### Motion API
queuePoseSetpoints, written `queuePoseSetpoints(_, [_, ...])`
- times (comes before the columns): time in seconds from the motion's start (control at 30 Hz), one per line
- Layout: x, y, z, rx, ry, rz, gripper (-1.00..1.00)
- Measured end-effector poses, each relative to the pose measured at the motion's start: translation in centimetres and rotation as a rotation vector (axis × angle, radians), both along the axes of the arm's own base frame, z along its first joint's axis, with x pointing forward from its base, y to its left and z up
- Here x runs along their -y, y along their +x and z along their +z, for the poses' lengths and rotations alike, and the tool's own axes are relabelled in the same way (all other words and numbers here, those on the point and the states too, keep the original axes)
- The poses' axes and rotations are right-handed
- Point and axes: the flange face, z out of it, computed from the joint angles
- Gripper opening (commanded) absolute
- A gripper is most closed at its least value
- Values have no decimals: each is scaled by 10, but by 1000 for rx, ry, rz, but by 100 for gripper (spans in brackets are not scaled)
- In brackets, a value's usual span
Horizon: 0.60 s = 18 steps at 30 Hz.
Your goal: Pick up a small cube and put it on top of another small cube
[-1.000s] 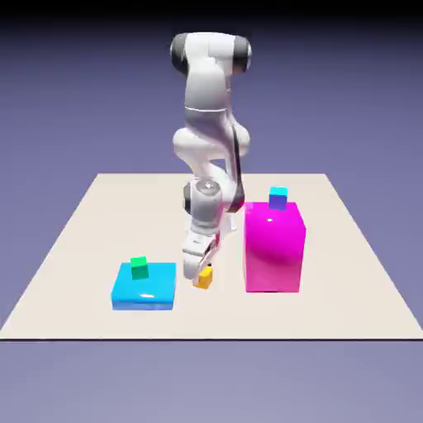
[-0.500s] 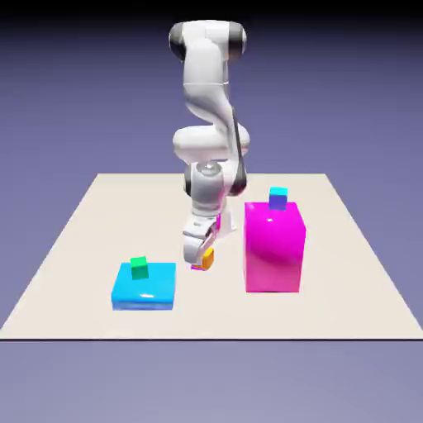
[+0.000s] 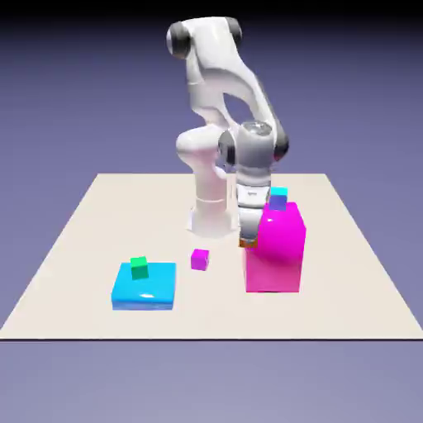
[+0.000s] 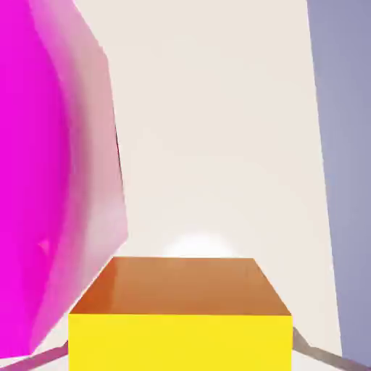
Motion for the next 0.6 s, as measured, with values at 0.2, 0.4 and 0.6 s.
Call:
queuePoseSetpoints(0.2, [-50,-68,53,-24,9,447,-100])
queuePoseSetpoints(0.4, [-71,-145,95,-33,-18,880,-100])
queuePoseSetpoints(0.6, [-69,-159,81,32,-42,1008,-100])
